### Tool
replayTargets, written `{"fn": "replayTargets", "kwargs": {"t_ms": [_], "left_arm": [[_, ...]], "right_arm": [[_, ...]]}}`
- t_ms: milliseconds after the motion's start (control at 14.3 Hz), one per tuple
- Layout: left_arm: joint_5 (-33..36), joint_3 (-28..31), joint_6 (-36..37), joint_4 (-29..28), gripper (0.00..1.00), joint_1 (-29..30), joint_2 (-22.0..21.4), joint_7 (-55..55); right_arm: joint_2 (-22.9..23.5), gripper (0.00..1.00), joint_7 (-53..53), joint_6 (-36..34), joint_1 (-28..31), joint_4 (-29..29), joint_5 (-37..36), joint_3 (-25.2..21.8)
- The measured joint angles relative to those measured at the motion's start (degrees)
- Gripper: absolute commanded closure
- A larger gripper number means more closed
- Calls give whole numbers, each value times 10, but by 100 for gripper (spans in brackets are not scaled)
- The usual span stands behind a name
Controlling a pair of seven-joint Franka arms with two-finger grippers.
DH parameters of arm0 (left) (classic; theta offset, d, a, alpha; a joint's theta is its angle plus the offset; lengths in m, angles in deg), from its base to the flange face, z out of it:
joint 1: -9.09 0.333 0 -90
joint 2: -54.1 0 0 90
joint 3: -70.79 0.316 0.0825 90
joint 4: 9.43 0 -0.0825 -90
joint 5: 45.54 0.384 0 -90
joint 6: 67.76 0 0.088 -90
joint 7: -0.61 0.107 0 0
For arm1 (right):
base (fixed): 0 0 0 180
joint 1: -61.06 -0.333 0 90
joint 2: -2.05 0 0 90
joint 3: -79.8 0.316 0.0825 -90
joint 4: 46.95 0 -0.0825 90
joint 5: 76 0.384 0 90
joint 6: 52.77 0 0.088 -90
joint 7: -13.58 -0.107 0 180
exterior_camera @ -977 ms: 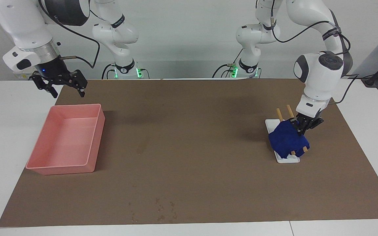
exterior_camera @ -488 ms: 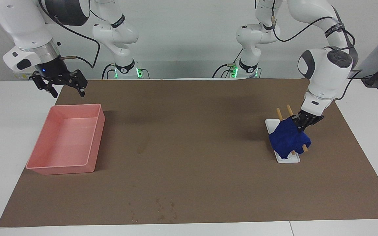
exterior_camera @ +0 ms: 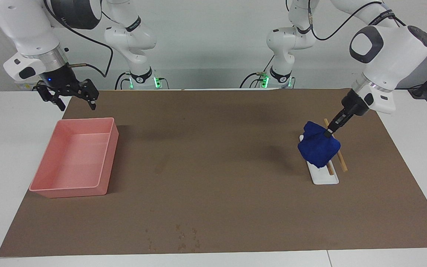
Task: Wipe water with towel using both arms
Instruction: 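Lift the towel with the left gripper while the right gripper approaches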
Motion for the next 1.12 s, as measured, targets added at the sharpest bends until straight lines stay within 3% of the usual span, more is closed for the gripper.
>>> {"fn": "replayTargets", "kwargs": {"t_ms": [279,488,767,1116], "left_arm": [[-71,-59,-9,35,100,-5,-2,-300],[-126,-89,-25,39,100,-7,-9,-450],[-138,-155,-74,39,100,-11,-17,-575],[-139,-169,-139,25,100,-63,-17,-615]], "right_arm": [[0,0,13,0,-3,0,0,2],[0,0,83,17,-23,2,1,6],[-3,0,114,58,-105,23,1,10],[-11,0,112,110,-184,38,5,13]]}}
